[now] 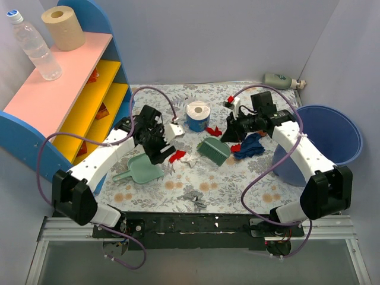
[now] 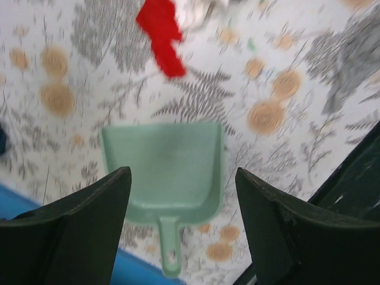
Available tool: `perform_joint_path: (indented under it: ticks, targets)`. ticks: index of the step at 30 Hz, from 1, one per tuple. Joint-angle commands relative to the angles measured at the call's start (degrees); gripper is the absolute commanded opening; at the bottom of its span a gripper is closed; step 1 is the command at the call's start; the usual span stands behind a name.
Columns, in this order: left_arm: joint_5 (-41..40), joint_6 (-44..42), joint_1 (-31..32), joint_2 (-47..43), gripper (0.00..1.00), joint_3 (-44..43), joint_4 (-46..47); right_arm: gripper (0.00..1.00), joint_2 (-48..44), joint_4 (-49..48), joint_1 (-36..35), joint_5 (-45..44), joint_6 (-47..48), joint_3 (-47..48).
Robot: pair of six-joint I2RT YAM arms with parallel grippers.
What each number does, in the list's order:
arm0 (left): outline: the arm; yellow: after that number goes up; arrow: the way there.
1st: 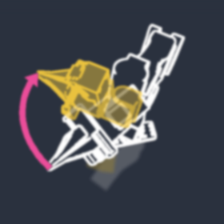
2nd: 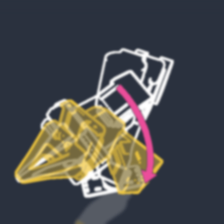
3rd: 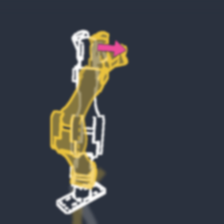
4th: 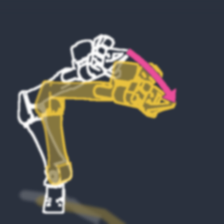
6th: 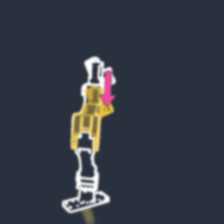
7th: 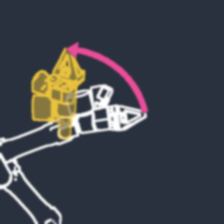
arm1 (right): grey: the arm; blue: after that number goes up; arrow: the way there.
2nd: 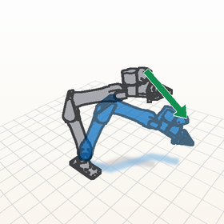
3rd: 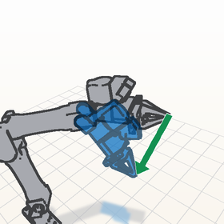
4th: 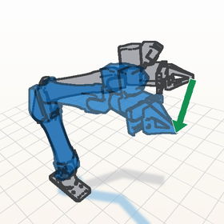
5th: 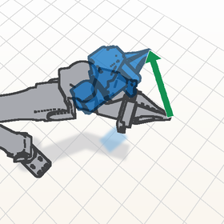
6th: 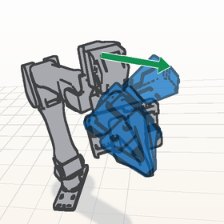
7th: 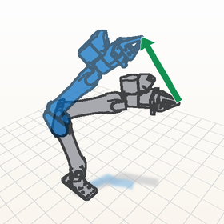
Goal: Sweep away the paper scraps from the table
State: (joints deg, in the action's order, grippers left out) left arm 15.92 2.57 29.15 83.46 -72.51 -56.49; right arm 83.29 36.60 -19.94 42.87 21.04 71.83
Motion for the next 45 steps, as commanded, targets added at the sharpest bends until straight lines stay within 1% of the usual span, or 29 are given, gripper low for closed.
perform_joint_path:
  ticks: [1, 2, 3, 5, 6, 11, 15, 20, 23, 26, 27, 29, 30, 31, 33, 34, 37, 38, 40, 41, 43, 45]
  targets:
    - [-15.12, -4.91, -0.67, -7.69, 0.72, 6.32, -6.78, 0.01, -5.05, -4.26, 1.75, -6.31, -5.13, -2.39]
    - [-21.14, -5.55, -0.67, -8.13, 0.73, 9.03, -7.49, 0.01, -5.41, -4.26, 1.93, -5.96, -4.69, -2.66]
    - [-23.46, -6.43, -0.67, -8.40, 0.74, 10.18, -9.50, 0.01, -5.50, -3.99, 2.27, -3.17, -4.17, -2.92]
    - [-28.81, -7.48, -1.02, -7.96, 0.74, 12.90, -11.44, 0.01, -5.59, -3.64, 2.80, -1.13, -4.51, -3.10]
    - [-30.15, -7.58, -1.28, -7.35, 0.74, 13.53, -12.15, 0.01, -5.68, -3.64, 2.89, -1.04, -4.77, -3.28]
    - [-32.09, -6.18, -1.99, -6.38, 0.75, 16.78, -8.64, 0.01, -5.50, -3.64, 2.98, -1.39, -4.16, -3.63]
    - [-35.43, -5.21, -3.13, -3.84, 0.75, 19.16, -5.31, 0.01, -5.68, -3.46, 3.16, -0.34, -3.37, -3.72]
    - [-35.00, -5.82, -5.59, -1.73, 0.75, 20.39, -4.24, 0.01, -6.47, -3.47, 3.16, -0.07, -3.28, -4.51]
    - [-34.64, -7.14, -5.86, -1.63, 0.73, 23.10, -1.62, 0.01, -6.73, -3.64, 3.24, -0.07, -3.28, -4.51]
    - [-33.25, -7.40, -6.03, -0.50, 0.68, 24.34, 0.67, 0.01, -6.91, -3.55, 3.24, 0.02, -3.02, -4.07]
    - [-32.72, -7.14, -6.03, 0.29, 0.65, 24.43, 1.98, 0.01, -6.82, -3.55, 3.16, -0.07, -3.02, -3.81]
    - [-30.70, -6.70, -5.94, 1.00, 0.60, 24.44, 2.79, 0.01, -6.91, -3.20, 3.33, -0.16, -3.02, -3.46]
    - [-29.99, -6.44, -5.94, 1.35, 0.56, 23.83, 3.22, 0.01, -7.00, -3.11, 3.33, -0.33, -3.02, -3.02]
    - [-29.46, -6.09, -5.94, 2.14, 0.49, 23.56, 3.49, 0.01, -7.00, -2.68, 3.42, -0.51, -2.93, -2.84]
    - [-27.71, -4.94, -6.03, 2.41, 0.43, 21.98, 4.37, 0.01, -7.26, -2.24, 3.51, -1.03, -2.41, -2.40]
    - [-26.31, -4.77, -5.94, 2.41, 0.37, 21.36, 4.28, 0.01, -7.35, -2.23, 3.68, -1.12, -2.23, -2.40]
    - [-22.17, -4.15, -5.77, 2.41, 0.31, 18.90, 4.11, 0.01, -7.70, -1.79, 3.77, -1.48, -1.97, -2.49]
    - [-21.38, -3.98, -5.59, 2.93, 0.26, 18.38, 3.76, 0.01, -7.70, -1.71, 3.95, -1.65, -1.97, -2.49]
    - [-19.27, -3.54, -4.98, 3.46, 0.21, 17.32, 3.14, 0.01, -7.79, -1.53, 3.95, -1.91, -1.79, -2.23]
    - [-18.39, -3.36, -4.98, 4.25, 0.14, 17.05, 2.79, 0.01, -7.70, -1.53, 3.86, -2.00, -1.70, -2.05]
    - [-16.90, -2.83, -4.89, 5.04, 0.10, 16.44, 2.09, 0.01, -7.44, -1.00, 3.86, -2.09, -1.09, -1.44]
    - [-16.80, -0.55, -4.89, 5.66, 0.08, 16.00, 1.04, 0.01, -6.83, -0.39, 3.95, -2.09, -0.74, -0.29]
